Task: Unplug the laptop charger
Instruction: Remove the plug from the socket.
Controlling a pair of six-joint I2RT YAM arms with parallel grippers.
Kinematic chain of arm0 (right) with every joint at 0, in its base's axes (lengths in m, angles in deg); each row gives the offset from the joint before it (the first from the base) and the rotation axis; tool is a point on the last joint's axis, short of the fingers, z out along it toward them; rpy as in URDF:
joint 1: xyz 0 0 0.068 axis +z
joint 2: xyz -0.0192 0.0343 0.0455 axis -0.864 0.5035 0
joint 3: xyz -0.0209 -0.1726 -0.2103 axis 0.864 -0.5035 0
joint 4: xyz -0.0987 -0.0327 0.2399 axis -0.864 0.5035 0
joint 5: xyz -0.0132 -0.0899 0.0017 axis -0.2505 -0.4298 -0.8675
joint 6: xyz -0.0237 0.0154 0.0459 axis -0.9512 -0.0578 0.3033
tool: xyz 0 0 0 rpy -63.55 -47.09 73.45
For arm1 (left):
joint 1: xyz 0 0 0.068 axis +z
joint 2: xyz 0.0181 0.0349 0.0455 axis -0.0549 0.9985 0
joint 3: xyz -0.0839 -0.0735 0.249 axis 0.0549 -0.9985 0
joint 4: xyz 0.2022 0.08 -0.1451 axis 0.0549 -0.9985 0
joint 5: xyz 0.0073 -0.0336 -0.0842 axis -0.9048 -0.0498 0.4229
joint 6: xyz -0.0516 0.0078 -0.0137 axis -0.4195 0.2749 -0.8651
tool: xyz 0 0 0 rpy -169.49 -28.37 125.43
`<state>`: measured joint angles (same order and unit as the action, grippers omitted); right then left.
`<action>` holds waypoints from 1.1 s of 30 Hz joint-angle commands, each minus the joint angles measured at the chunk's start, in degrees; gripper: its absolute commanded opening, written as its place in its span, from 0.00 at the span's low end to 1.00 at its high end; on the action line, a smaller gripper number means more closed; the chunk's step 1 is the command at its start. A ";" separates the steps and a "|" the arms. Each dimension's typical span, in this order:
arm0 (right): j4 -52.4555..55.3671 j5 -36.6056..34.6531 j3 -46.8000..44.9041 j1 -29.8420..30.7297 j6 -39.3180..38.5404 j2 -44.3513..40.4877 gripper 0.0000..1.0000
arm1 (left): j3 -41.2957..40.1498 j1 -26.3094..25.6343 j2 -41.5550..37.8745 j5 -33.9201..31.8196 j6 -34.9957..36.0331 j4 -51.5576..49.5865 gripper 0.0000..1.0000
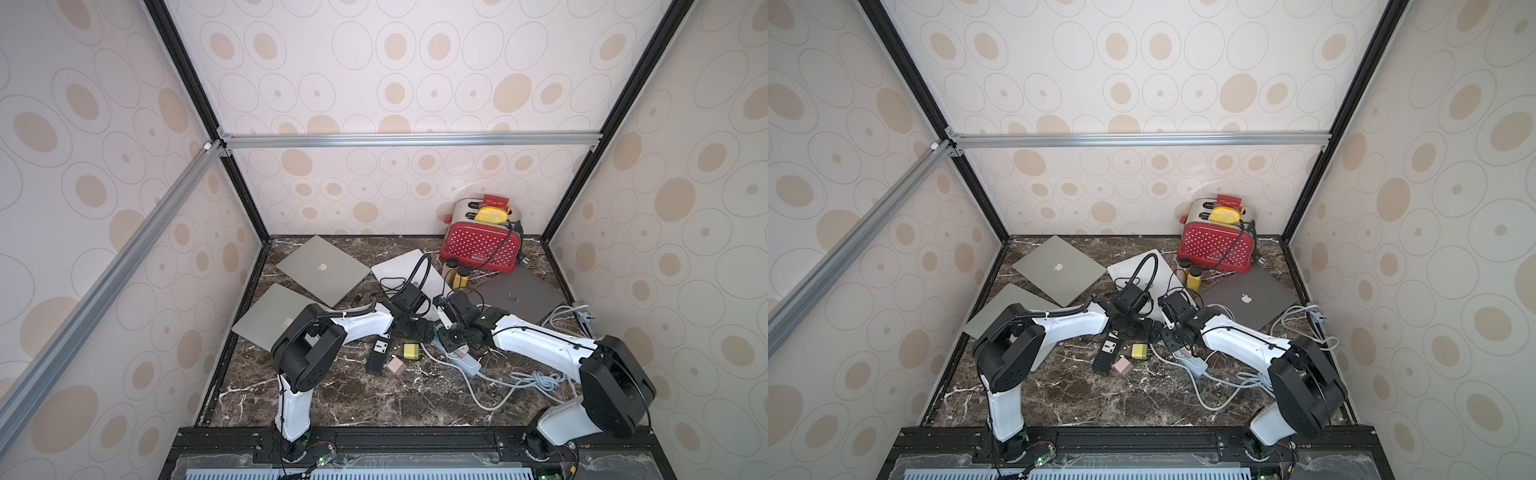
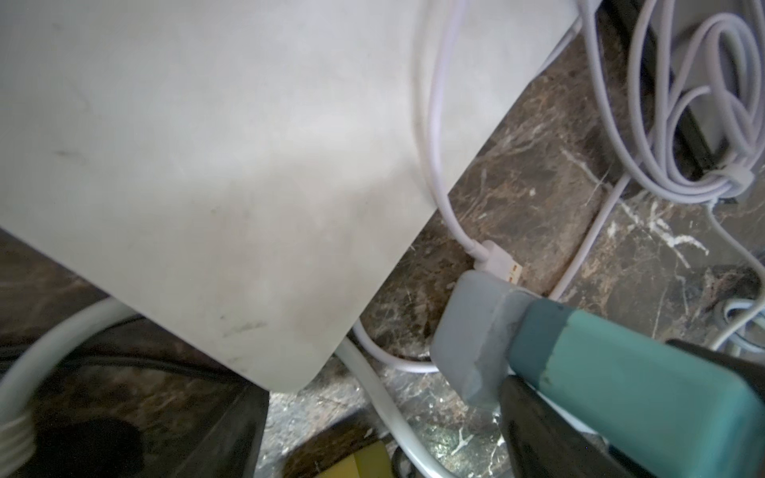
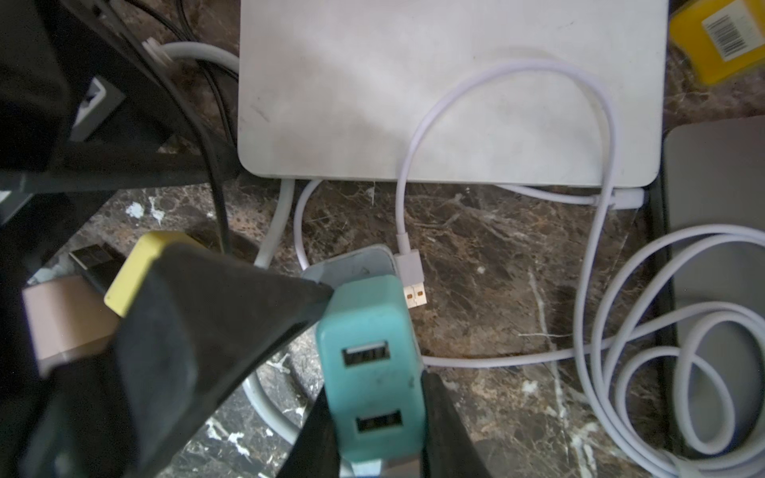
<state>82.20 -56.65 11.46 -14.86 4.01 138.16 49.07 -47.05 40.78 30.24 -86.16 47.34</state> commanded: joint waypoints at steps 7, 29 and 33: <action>-8.67 10.19 -2.73 1.08 3.95 -8.63 0.00 | -1.72 1.02 8.91 -10.19 -1.01 -9.50 0.88; -13.67 6.21 -4.13 1.05 1.84 -11.99 0.00 | -2.14 -1.76 8.56 -4.30 -3.09 -11.78 0.90; -17.55 6.06 -5.33 1.04 -1.66 -13.01 0.00 | -1.57 -1.75 8.79 -3.97 -2.93 -12.66 0.91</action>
<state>76.85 -53.22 4.42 -14.64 4.28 128.48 51.60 -48.43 41.87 28.73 -88.89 44.43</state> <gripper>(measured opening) 0.275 0.905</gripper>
